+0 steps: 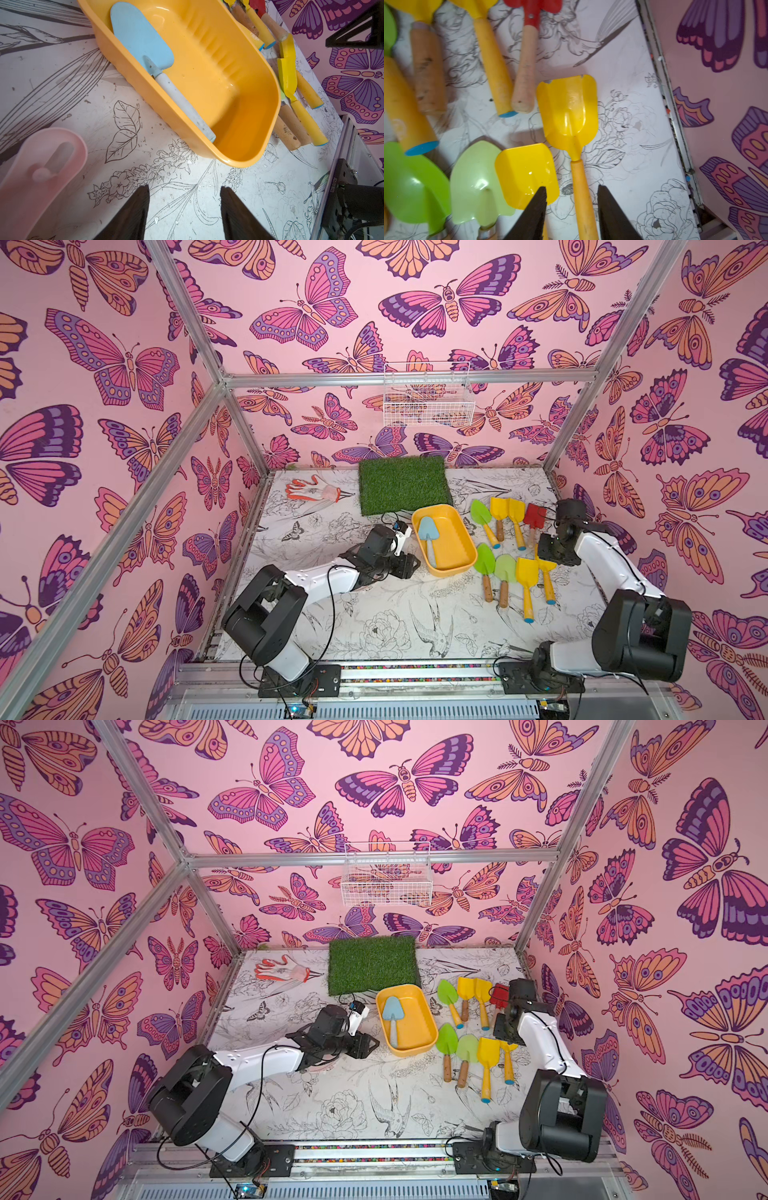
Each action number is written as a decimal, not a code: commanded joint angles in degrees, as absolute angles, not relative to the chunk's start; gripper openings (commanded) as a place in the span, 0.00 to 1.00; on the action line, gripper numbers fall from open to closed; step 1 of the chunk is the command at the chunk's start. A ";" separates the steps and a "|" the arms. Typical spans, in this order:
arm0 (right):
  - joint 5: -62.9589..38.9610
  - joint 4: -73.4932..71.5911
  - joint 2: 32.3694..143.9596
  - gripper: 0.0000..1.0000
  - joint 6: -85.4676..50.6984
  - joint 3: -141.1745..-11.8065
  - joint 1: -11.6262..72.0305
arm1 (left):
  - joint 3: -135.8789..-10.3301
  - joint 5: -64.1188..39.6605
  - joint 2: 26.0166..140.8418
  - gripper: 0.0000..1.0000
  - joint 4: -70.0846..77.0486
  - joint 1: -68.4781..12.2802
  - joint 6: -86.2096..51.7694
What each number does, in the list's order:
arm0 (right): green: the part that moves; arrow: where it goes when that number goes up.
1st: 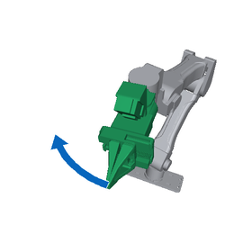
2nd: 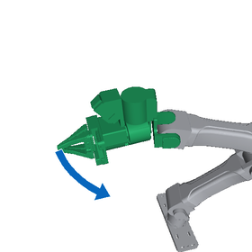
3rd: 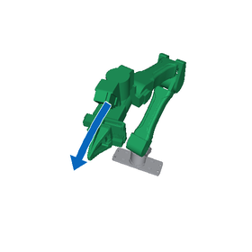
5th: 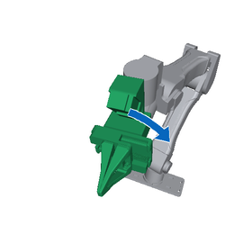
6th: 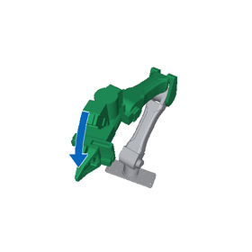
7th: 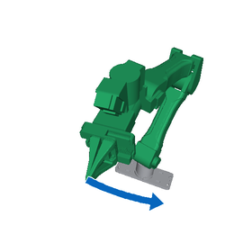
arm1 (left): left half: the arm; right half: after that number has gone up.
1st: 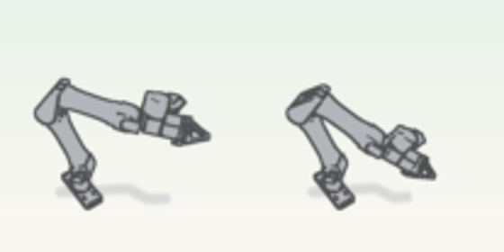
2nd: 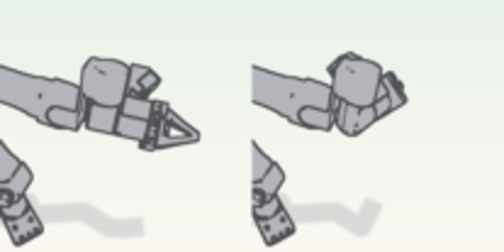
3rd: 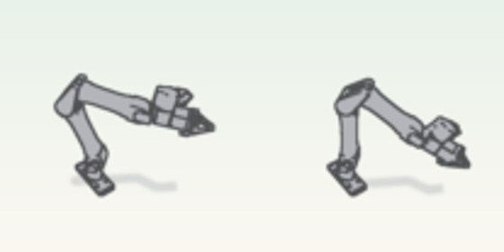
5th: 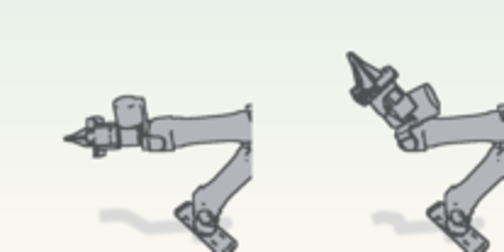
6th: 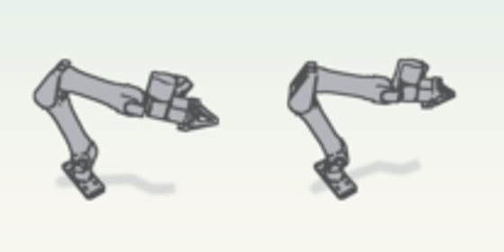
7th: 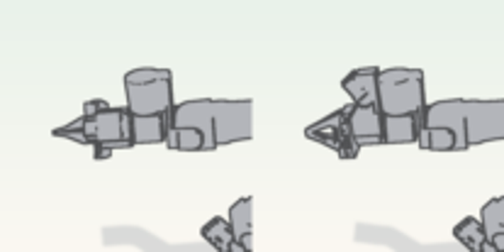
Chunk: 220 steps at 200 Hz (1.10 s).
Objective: Take the shovel out of the storage box
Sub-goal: Place the shovel at the center of the board, then pick up the shovel from the storage box.
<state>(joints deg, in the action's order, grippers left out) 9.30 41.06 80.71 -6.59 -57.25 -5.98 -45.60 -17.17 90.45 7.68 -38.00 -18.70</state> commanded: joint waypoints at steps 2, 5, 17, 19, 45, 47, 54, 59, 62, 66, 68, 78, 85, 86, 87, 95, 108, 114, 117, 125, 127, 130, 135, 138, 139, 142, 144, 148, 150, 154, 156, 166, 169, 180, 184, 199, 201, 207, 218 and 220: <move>5.72 42.58 82.09 0.42 -7.26 -60.00 -2.20 | -45.97 -18.31 90.44 0.60 7.52 -37.55 -19.25; 5.03 42.62 82.42 0.42 -7.10 -60.29 -1.62 | -45.97 -18.30 90.44 0.60 7.49 -37.53 -19.25; 3.93 43.02 83.80 0.40 -6.86 -61.63 0.62 | -45.93 -18.24 90.41 0.60 7.52 -37.53 -19.27; 3.86 43.16 83.99 0.40 -6.90 -61.84 1.08 | -45.94 -18.25 90.41 0.60 7.48 -37.53 -19.25; 2.04 44.11 86.99 0.40 -7.16 -65.10 6.41 | -45.88 -18.18 90.48 0.60 7.55 -37.58 -19.27; 1.96 44.25 87.18 0.40 -7.17 -65.43 6.88 | -45.88 -18.17 90.45 0.60 7.51 -37.54 -19.25; 1.69 44.37 87.97 0.40 -7.29 -66.32 8.34 | -45.94 -18.19 90.49 0.60 7.51 -37.55 -19.28; 1.59 44.46 88.55 0.40 -7.26 -67.09 9.60 | -45.94 -18.17 90.53 0.60 7.48 -37.57 -19.30; 1.51 44.54 89.00 0.40 -7.37 -67.59 10.19 | -45.96 -18.15 90.55 0.60 7.50 -37.53 -19.25; 1.21 44.69 89.42 0.40 -7.45 -68.21 11.17 | -45.97 -18.19 90.61 0.60 7.54 -37.53 -19.29; 1.14 44.72 89.52 0.40 -7.60 -68.56 11.60 | -45.97 -18.17 90.57 0.60 7.49 -37.53 -19.28; 0.06 44.74 91.86 0.40 -8.36 -70.14 13.45 | -45.97 -18.19 90.59 0.60 7.47 -37.53 -19.25; -0.72 44.82 92.92 0.40 -8.93 -71.37 14.55 | -45.97 -18.11 90.69 0.60 7.55 -37.53 -19.25; -0.84 44.82 93.09 0.40 -9.08 -71.50 14.70 | -45.97 -18.11 90.65 0.60 7.55 -37.53 -19.25; -0.95 44.78 93.21 0.40 -9.20 -71.65 14.78 | -45.97 -18.11 90.63 0.60 7.51 -37.53 -19.29; -1.61 44.76 94.31 0.40 -10.10 -72.86 16.01 | -45.97 -18.06 90.63 0.60 7.54 -37.53 -19.27; -2.43 44.59 96.16 0.40 -11.70 -75.01 17.47 | -45.90 -17.99 90.41 0.60 7.52 -37.53 -19.20; -2.71 44.47 96.99 0.40 -12.62 -75.93 18.15 | -45.88 -18.02 90.52 0.60 7.48 -37.57 -19.16; -2.93 44.43 97.48 0.40 -13.14 -76.42 18.40 | -45.88 -17.93 90.42 0.60 7.48 -37.58 -19.16; -3.65 44.39 98.74 0.40 -14.41 -77.53 18.99 | -45.79 -17.91 90.44 0.60 7.55 -37.55 -19.16; -3.90 44.34 99.11 0.40 -14.81 -77.83 19.21 | -45.79 -17.92 90.37 0.60 7.49 -37.54 -19.16; -4.28 44.26 99.63 0.40 -15.55 -78.42 19.51 | -45.79 -17.89 90.37 0.60 7.47 -37.53 -19.16; -4.65 44.14 100.20 0.40 -16.08 -78.99 19.84 | -45.79 -17.92 90.44 0.60 7.54 -37.55 -19.13; -5.01 43.98 100.62 0.40 -16.42 -79.31 20.17 | -45.79 -17.86 90.42 0.60 7.53 -37.53 -19.08; -5.05 43.96 100.81 0.40 -16.47 -79.42 20.28 | -45.79 -17.85 90.43 0.60 7.50 -37.53 -19.08; -5.28 43.80 101.27 0.40 -16.90 -79.76 20.57 | -45.79 -17.78 90.39 0.60 7.49 -37.56 -19.07; -5.41 43.76 101.54 0.40 -17.15 -79.97 20.74 | -45.79 -17.76 90.43 0.60 7.50 -37.54 -19.07; -5.62 43.63 102.09 0.40 -17.53 -80.50 21.31 | -45.79 -17.84 90.44 0.60 7.48 -37.57 -19.07; -5.80 43.60 102.25 0.40 -17.74 -80.72 21.50 | -45.79 -17.77 90.44 0.60 7.52 -37.58 -19.07; -5.93 43.43 102.93 0.40 -18.02 -81.18 22.12 | -45.79 -17.83 90.52 0.60 7.47 -37.54 -19.07; -6.05 43.42 103.23 0.40 -18.15 -81.45 22.38 | -45.79 -17.77 90.53 0.60 7.47 -37.53 -19.07; -6.85 43.41 104.78 0.40 -18.34 -82.82 23.60 | -45.88 -17.78 90.61 0.60 7.49 -37.54 -19.12; -7.12 43.46 105.35 0.40 -18.41 -83.33 24.08 | -45.88 -17.83 90.57 0.60 7.48 -37.54 -19.08; -8.27 43.42 107.23 0.40 -18.85 -84.80 25.21 | -45.88 -17.80 90.64 0.60 7.47 -37.53 -19.08; -8.55 43.34 107.81 0.40 -19.15 -85.37 25.59 | -45.88 -17.79 90.62 0.60 7.53 -37.53 -19.07; -9.97 42.61 109.81 0.40 -20.58 -86.76 26.87 | -45.81 -17.72 90.62 0.60 7.47 -37.55 -19.07; -10.18 42.47 110.11 0.40 -20.81 -86.93 27.00 | -45.80 -17.70 90.62 0.60 7.47 -37.58 -19.07; -10.64 42.24 110.81 0.41 -21.48 -87.45 27.44 | -45.79 -17.71 90.54 0.60 7.54 -37.54 -19.07; -11.41 41.72 112.18 0.41 -23.04 -88.29 28.01 | -45.79 -17.67 90.53 0.60 7.49 -37.53 -18.98; -11.55 41.70 112.49 0.41 -23.34 -88.43 28.10 | -45.79 -17.71 90.55 0.60 7.50 -37.53 -19.03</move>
